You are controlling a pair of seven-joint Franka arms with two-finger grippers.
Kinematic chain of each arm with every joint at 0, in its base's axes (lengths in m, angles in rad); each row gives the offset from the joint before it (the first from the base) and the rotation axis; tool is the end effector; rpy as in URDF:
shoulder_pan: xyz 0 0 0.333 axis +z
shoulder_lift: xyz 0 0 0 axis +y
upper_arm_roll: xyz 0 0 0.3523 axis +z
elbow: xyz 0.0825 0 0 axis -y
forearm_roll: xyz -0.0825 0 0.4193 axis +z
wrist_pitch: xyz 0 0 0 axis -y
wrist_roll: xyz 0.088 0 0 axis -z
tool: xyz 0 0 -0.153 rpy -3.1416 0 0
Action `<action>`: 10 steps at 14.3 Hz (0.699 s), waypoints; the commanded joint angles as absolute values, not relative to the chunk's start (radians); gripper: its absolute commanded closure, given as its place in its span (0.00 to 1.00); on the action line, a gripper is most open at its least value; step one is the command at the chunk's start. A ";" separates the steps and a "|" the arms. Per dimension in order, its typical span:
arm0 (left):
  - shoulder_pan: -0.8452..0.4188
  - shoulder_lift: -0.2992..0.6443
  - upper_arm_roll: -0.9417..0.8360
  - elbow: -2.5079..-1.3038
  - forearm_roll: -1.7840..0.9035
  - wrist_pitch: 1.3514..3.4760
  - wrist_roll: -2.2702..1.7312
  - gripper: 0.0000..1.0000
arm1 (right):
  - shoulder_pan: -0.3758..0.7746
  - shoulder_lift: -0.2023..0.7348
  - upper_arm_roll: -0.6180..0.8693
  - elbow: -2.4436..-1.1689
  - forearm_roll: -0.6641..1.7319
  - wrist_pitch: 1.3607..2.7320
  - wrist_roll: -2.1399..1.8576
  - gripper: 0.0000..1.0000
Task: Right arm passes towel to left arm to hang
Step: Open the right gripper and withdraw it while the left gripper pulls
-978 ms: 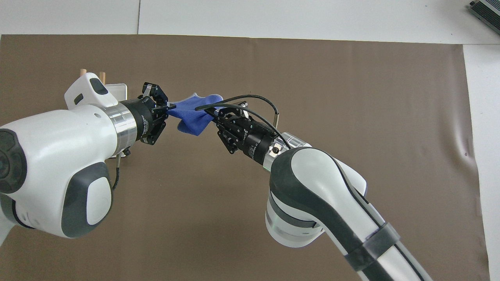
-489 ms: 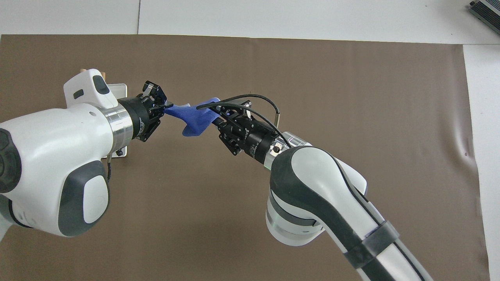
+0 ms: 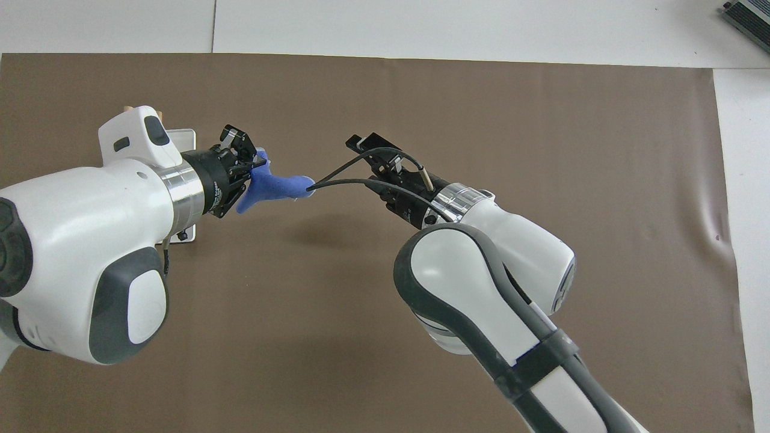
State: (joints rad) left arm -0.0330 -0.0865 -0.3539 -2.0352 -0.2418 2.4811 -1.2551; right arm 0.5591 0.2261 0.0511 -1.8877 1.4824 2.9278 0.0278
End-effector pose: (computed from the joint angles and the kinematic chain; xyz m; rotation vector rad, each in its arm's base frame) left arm 0.5763 -0.2464 0.5230 2.2962 1.2732 0.3197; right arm 0.6114 0.3600 0.4285 -1.9742 0.8203 -0.3687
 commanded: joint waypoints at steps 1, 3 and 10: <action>-0.028 -0.091 -0.322 -2.043 -0.218 2.468 -1.157 1.00 | 0.488 0.224 0.057 -1.914 1.303 2.922 -0.026 0.00; -0.028 -0.089 -0.287 -2.043 -0.216 2.444 -1.057 1.00 | 0.442 0.232 0.055 -1.916 1.142 2.887 -0.032 0.00; -0.025 -0.037 -0.131 -2.052 -0.215 2.453 -0.964 1.00 | 0.240 0.232 0.052 -1.913 0.424 2.669 -0.031 0.00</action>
